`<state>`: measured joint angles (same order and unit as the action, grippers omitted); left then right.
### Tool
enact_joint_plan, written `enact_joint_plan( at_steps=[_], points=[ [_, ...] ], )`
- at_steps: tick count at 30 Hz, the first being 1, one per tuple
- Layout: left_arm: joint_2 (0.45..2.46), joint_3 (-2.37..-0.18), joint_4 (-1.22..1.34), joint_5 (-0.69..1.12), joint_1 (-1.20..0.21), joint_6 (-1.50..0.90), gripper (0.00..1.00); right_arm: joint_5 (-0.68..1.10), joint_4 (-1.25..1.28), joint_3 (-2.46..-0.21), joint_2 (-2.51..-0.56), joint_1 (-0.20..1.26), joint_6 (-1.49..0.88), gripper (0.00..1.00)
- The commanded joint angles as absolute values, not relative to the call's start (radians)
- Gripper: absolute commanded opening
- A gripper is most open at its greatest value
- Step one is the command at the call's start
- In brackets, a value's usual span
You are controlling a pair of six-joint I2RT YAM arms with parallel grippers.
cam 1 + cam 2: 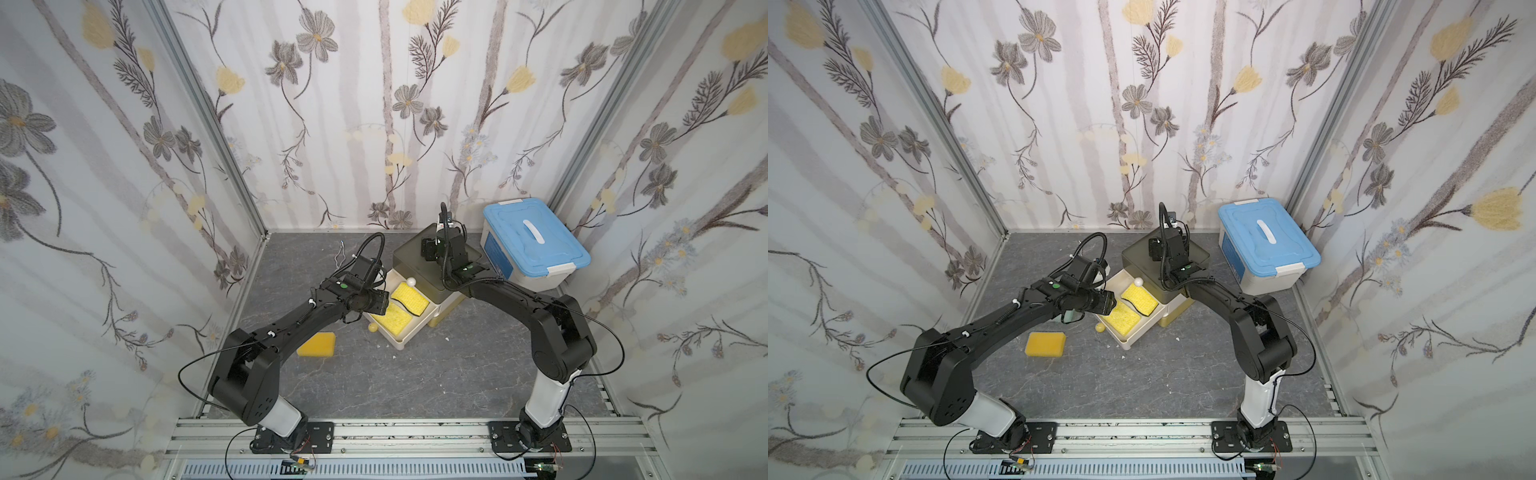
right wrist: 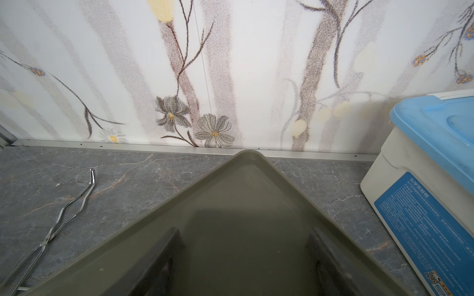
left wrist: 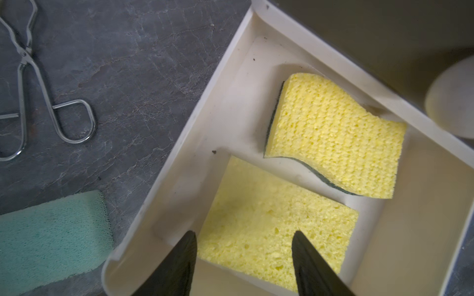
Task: Take the sponge out of the drawer
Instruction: Pick up the sponge from the drawer.
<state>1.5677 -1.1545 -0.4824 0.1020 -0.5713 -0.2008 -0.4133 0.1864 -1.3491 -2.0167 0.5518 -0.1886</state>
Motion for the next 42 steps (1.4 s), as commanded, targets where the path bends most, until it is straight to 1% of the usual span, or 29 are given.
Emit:
enact_joint_plan(
  at_steps=[1, 9, 11, 13, 17, 20, 27, 28, 30, 34, 38, 42],
  points=[
    [1.61, -1.179, -0.444, 0.149, -0.561, -0.165, 0.59, -0.287, -0.158, -1.316, -2.062, 0.546, -0.258, 0.79],
    [1.685, -1.221, -0.426, 0.148, -0.542, -0.126, 0.58, -0.285, -0.155, -1.31, -2.064, 0.541, -0.26, 0.79],
    [1.694, -1.214, -0.411, 0.163, -0.533, -0.113, 0.57, -0.281, -0.155, -1.311, -2.066, 0.54, -0.261, 0.79],
    [1.71, -1.212, -0.408, 0.175, -0.52, -0.113, 0.52, -0.282, -0.157, -1.315, -2.069, 0.54, -0.261, 0.79],
    [1.732, -1.204, -0.392, 0.213, -0.511, -0.096, 0.49, -0.284, -0.157, -1.316, -2.068, 0.539, -0.26, 0.79],
    [1.746, -1.209, -0.388, 0.232, -0.507, -0.09, 0.42, -0.286, -0.162, -1.316, -2.066, 0.538, -0.261, 0.78],
    [1.763, -1.213, -0.387, 0.239, -0.504, -0.089, 0.16, -0.29, -0.164, -1.314, -2.066, 0.535, -0.259, 0.79],
    [1.76, -1.213, -0.387, 0.238, -0.505, -0.088, 0.14, -0.291, -0.164, -1.314, -2.065, 0.534, -0.259, 0.78],
    [1.752, -1.212, -0.39, 0.232, -0.504, -0.085, 0.11, -0.291, -0.165, -1.315, -2.065, 0.535, -0.259, 0.78],
    [1.719, -1.208, -0.399, 0.217, -0.504, -0.082, 0.09, -0.29, -0.166, -1.315, -2.066, 0.534, -0.259, 0.78],
    [1.678, -1.2, -0.407, 0.185, -0.505, -0.086, 0.04, -0.289, -0.167, -1.315, -2.068, 0.534, -0.259, 0.78],
    [1.625, -1.179, -0.402, 0.173, -0.506, -0.094, 0.03, -0.289, -0.164, -1.316, -2.071, 0.535, -0.26, 0.78]
  ],
)
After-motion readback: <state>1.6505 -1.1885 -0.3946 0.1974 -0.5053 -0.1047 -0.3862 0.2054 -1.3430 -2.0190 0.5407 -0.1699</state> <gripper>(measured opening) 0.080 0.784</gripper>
